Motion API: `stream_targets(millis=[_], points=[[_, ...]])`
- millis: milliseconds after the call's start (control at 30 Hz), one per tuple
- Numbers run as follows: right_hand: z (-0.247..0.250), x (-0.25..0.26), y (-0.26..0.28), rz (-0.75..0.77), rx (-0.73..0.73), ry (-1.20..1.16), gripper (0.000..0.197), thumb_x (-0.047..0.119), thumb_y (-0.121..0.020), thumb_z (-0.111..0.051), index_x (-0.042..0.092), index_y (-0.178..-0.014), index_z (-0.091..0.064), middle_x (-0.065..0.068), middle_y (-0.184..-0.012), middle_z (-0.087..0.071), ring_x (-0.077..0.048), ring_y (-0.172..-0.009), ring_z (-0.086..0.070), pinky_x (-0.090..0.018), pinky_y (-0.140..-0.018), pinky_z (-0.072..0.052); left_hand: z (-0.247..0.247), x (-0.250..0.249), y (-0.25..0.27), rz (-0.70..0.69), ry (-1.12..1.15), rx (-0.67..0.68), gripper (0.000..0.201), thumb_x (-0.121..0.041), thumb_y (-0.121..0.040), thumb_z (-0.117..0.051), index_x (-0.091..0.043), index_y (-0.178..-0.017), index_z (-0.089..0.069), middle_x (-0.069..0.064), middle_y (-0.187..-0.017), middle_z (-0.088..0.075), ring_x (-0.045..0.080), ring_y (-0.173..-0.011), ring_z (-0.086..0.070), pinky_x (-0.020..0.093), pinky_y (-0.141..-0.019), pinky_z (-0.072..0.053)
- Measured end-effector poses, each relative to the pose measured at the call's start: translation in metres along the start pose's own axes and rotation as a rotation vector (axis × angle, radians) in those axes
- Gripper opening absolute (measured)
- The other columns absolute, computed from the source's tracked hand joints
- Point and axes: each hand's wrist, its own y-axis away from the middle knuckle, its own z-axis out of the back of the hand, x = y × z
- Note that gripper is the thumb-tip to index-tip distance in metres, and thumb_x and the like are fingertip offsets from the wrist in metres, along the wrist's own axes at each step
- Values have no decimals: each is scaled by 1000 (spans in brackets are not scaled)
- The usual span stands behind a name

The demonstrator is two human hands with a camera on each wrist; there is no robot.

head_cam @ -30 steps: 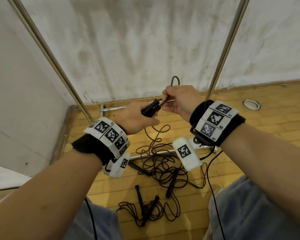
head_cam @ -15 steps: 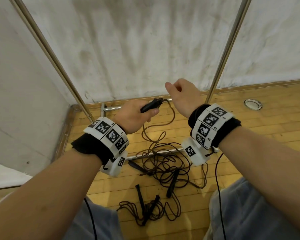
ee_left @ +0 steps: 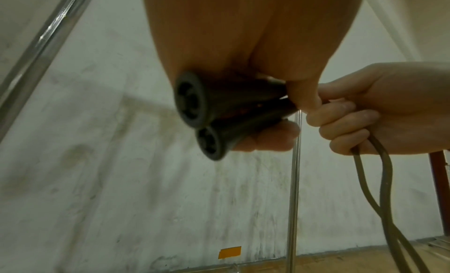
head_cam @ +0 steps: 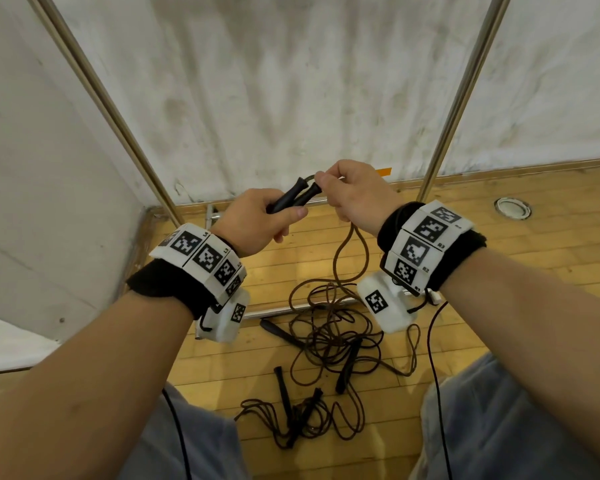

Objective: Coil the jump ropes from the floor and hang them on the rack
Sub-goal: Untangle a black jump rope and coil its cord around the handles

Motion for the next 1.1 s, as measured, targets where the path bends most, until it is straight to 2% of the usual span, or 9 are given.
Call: stream_targets(millis=[100,233,367,467,600,733,867,1000,1100], points=[[-1,-3,-2,11,-32,112,27,36,-97,-42,13,-87,-52,3,-70,-46,-9,-56,-38,-24,-55,-30,-1,3,1,28,-41,-42,22,-37,-92,-59,-29,-71,-57,-8,-56,-59,-3,-39,-46,9,-44,-35],[2,-6,-4,47,-92,208,33,40,-98,-38,18,-76,-49,3,-66,-47,-11,-55,-41,-23,-53,-32,0,4,3,77,-53,-86,13,-39,-92,-57,-26,-92,-59,-1,-71,-65,6,-57,-61,20,-54,-47],[7,-10,-7,78,-143,216,39,40,-98,-38,15,-70,-48,3,-59,-41,-16,-54,-44,-28,-54,-37,1,1,12,-28,-238,-102,23,-39,-93,-54,-21,-107,-57,-4,-75,-61,14,-65,-61,31,-58,-51],[10,-13,-7,109,-147,278,43,40,-99,-36,19,-61,-39,4,-57,-38,-12,-52,-38,-25,-51,-29,1,-1,15,-83,-304,-93,26,-37,-91,-59,-24,-113,-54,-16,-77,-54,3,-67,-55,23,-58,-43],[12,-15,-7,137,-172,272,47,42,-98,-36,18,-58,-36,4,-54,-35,-12,-49,-34,-16,-43,-26,2,-6,16,-22,-144,4,6,-29,-92,-60,-29,-93,-53,-10,-69,-59,6,-55,-59,23,-53,-49],[12,-11,-11,114,-234,119,48,48,-94,-42,14,-61,-43,-3,-57,-34,-14,-48,-31,-23,-48,-29,3,-15,15,25,58,42,9,-23,-96,-52,-25,-88,-54,-3,-64,-61,13,-52,-63,25,-48,-50],[14,-7,-13,55,-180,-147,45,48,-93,-45,19,-59,-44,2,-53,-37,-14,-48,-36,-28,-52,-39,3,-25,12,-5,203,-54,14,-18,-98,-49,-14,-85,-53,-4,-58,-50,11,-42,-48,21,-39,-39],[9,-11,-14,18,-24,-200,28,26,-97,-45,18,-74,-59,5,-55,-49,-14,-52,-54,-28,-62,-50,7,-33,6,27,420,-236,12,-18,-96,-52,-11,-87,-55,-6,-54,-48,13,-42,-43,23,-39,-34],[1,-13,-10,-43,66,-291,21,19,-97,-47,14,-83,-61,5,-56,-50,-14,-51,-53,-29,-59,-51,8,-37,2,24,481,-299,12,-19,-88,-64,-9,-85,-57,-2,-55,-46,15,-45,-41,24,-40,-34]])
